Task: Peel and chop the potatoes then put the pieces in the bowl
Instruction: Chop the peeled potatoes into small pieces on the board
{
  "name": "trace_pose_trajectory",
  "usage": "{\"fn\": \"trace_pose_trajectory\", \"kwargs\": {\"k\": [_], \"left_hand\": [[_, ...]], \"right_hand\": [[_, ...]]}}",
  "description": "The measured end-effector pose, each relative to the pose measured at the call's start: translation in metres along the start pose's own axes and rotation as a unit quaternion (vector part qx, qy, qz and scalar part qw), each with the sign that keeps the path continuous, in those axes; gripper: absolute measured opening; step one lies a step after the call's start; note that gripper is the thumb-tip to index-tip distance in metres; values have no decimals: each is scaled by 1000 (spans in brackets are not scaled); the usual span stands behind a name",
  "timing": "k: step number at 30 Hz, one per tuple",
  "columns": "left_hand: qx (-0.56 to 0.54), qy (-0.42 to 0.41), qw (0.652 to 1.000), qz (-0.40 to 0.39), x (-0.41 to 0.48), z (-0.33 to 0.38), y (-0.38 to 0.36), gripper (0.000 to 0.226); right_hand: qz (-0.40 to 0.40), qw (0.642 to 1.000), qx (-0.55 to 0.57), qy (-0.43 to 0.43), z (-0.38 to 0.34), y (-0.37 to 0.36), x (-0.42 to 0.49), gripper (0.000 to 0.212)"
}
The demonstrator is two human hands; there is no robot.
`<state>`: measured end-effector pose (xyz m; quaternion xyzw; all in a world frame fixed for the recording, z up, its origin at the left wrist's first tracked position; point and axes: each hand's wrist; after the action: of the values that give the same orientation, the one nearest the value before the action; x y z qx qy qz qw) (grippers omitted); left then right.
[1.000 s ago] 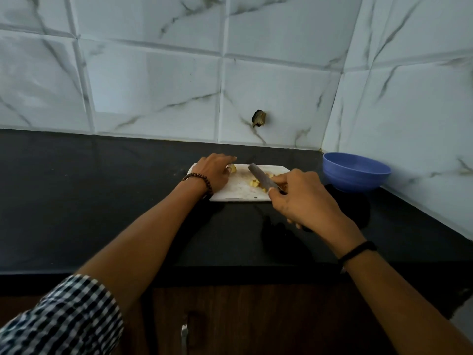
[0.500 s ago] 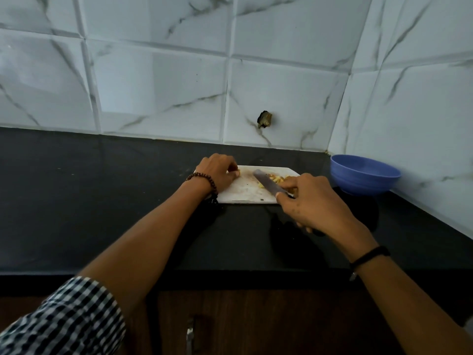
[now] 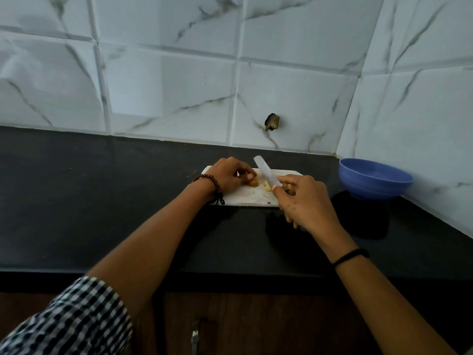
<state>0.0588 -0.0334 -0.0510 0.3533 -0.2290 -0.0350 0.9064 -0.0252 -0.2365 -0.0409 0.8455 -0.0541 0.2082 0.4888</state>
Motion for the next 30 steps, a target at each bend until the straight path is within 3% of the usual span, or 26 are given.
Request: {"fn": "trace_pose_trajectory", "kwargs": {"k": [6, 16, 30], "left_hand": [[-38, 32, 999, -12, -4, 3, 3, 10], [-85, 106, 988, 79, -3, 1, -4, 19], [-51, 97, 987, 116, -7, 10, -4, 11]], "right_hand": [[-10, 999, 30, -15, 1, -2, 1, 27], [-67, 995, 56, -41, -3, -8, 5, 21], [-71, 994, -77, -27, -23, -17, 27, 33]]}}
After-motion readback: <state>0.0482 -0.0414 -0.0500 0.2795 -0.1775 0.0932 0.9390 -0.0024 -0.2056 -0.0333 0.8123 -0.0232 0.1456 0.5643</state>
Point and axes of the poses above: each hand's wrist, its own x-axis towards the middle knuckle, its own y-axis out of the back of the hand, z = x × y, and after that the axes turned 15 degrees about -x, right-handed
